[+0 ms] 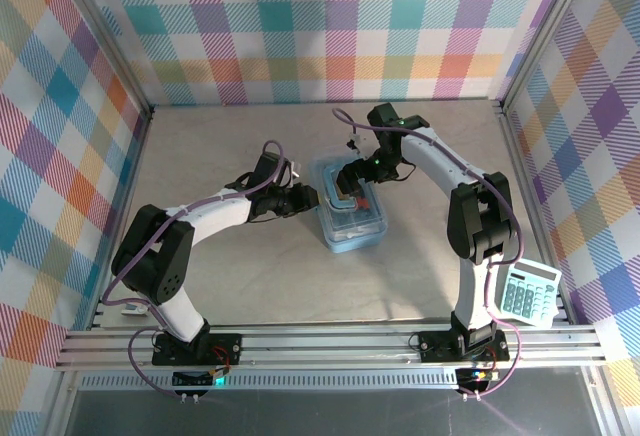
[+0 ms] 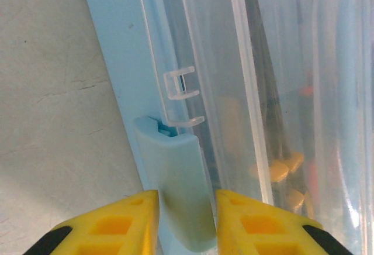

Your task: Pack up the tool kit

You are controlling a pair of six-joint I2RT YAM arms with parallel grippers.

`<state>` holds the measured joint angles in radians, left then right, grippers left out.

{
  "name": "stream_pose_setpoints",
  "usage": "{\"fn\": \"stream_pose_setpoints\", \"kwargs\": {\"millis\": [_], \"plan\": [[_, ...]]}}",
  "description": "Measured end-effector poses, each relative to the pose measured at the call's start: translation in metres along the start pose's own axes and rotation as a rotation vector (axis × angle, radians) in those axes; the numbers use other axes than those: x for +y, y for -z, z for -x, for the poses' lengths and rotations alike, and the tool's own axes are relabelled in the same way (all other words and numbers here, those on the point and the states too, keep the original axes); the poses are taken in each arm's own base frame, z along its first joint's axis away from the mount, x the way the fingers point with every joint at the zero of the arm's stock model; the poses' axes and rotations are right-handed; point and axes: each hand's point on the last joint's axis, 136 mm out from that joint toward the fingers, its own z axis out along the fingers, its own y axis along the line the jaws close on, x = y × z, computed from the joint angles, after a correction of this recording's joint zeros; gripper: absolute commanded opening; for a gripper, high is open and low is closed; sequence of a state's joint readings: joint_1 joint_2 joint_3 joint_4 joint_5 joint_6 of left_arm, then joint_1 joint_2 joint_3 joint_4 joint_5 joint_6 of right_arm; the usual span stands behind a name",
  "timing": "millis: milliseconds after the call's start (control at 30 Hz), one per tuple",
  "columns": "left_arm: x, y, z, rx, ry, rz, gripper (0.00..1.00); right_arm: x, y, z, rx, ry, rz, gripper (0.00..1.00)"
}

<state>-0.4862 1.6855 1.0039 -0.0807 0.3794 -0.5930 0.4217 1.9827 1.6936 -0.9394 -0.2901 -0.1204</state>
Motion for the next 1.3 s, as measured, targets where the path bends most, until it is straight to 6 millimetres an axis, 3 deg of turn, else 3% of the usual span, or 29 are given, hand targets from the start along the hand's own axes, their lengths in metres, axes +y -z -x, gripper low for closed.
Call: {"fn": "stream_pose_setpoints", "kwargs": {"millis": [1200, 1300], "plan": [[0.007, 0.011, -0.003, 0.027, 0.007, 0.075, 0.32, 0.008, -0.001, 0.002, -0.011, 0.003, 0.048, 0.99], [0.022, 0.016, -0.002, 0.027, 0.025, 0.131, 0.33, 0.008, -0.001, 0.002, -0.011, 0.003, 0.049, 0.99]]}}
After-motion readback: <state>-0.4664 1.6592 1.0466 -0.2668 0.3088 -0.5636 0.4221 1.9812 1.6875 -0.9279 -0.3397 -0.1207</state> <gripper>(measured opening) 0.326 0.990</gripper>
